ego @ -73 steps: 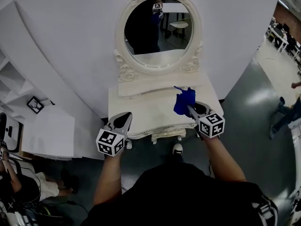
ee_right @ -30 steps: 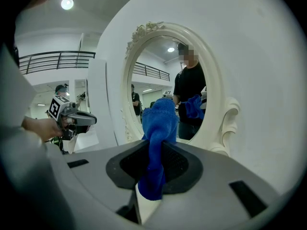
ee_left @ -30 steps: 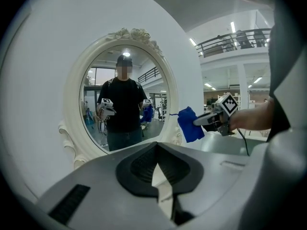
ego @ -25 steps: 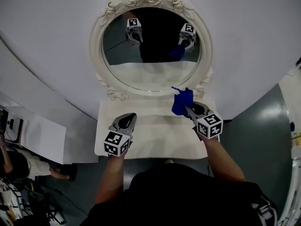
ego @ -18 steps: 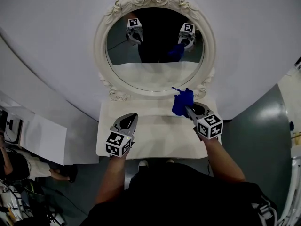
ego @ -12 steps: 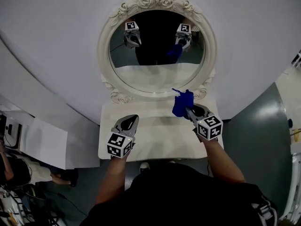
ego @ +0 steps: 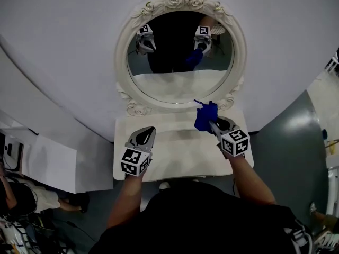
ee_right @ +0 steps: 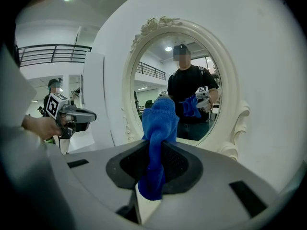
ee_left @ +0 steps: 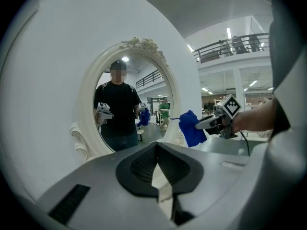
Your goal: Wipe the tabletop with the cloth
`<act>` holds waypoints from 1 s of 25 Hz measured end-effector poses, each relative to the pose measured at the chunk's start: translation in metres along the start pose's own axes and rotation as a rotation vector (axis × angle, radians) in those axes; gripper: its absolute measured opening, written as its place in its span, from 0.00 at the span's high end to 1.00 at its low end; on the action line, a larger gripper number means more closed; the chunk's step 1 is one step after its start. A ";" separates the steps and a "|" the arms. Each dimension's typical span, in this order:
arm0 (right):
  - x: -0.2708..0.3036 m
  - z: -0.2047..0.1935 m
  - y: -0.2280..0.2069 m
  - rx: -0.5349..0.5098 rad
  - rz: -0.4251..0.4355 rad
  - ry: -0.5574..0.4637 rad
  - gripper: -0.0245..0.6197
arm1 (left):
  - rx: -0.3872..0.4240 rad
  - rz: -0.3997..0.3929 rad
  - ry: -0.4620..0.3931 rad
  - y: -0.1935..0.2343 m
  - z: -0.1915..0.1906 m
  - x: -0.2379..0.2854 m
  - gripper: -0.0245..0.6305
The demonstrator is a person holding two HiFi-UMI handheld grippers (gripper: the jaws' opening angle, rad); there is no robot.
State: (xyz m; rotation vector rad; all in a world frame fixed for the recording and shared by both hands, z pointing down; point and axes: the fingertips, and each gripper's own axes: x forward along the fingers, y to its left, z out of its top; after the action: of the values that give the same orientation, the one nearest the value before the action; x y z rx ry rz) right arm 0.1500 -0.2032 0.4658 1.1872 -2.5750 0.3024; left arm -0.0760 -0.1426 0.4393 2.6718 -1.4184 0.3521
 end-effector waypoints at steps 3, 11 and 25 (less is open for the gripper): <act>0.012 -0.006 0.006 -0.004 0.013 0.022 0.87 | 0.000 0.016 -0.001 0.008 -0.001 -0.006 0.95; 0.077 -0.036 0.051 -0.040 0.138 0.122 0.87 | -0.013 0.093 0.017 0.033 -0.020 -0.034 0.95; 0.215 -0.102 0.199 -0.116 0.429 0.323 0.87 | -0.069 0.279 0.034 0.089 -0.061 -0.117 0.95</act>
State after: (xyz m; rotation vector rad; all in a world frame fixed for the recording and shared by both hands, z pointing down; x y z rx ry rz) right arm -0.1178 -0.1963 0.6215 0.4881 -2.4904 0.3907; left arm -0.2229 -0.0866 0.4675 2.4043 -1.7617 0.3605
